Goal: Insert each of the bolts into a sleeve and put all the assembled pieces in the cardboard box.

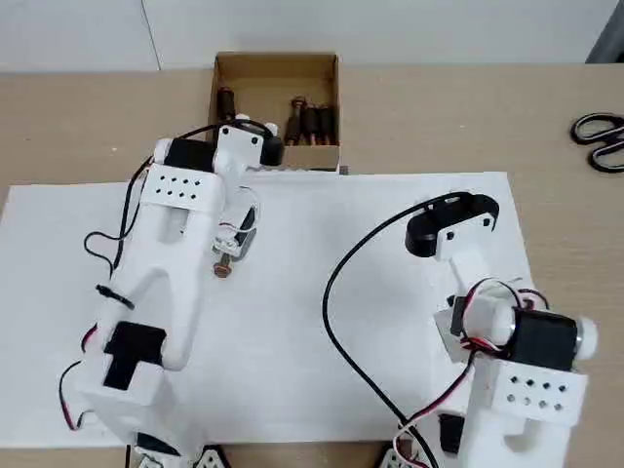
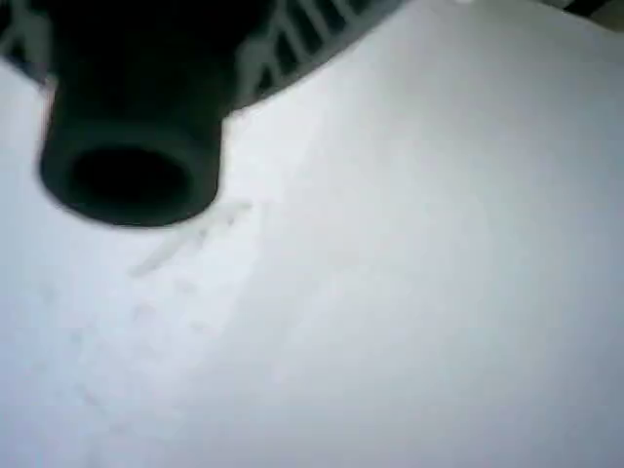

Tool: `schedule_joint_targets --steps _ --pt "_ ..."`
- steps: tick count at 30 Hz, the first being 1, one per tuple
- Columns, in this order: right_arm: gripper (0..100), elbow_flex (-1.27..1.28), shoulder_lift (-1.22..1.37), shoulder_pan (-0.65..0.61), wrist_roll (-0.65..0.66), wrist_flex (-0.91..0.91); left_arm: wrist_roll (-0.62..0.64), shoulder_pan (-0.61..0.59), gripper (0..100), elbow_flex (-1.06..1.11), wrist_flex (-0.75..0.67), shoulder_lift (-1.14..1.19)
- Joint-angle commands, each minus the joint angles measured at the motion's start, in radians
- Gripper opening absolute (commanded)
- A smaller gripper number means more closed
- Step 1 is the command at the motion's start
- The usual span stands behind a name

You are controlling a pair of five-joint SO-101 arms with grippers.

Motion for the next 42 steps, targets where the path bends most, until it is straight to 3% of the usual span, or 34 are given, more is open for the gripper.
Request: schedule_joint_targets --steps 1,10,21,32,42 --pt "0.3 -0.005 -0.013 0.007 0.006 -0.005 -0.014 -0.026 11 -0.067 -0.002 0.040" --pt "0.3 -0.005 -0.012 0.008 0.006 -0.005 -0.083 -0.117 13 -0.173 0.005 0.180" --pt "0.3 -0.005 -0.010 0.008 0.005 -0.007 -0.089 -0.051 13 -0.176 0.000 0.232" --pt "0.3 -0.005 -0.010 0.008 0.005 -0.007 -0.086 -0.060 13 -0.168 -0.080 0.244" --pt "0.3 -0.005 -0.010 0.008 0.005 -0.007 -0.061 -0.061 13 -0.174 -0.089 0.396"
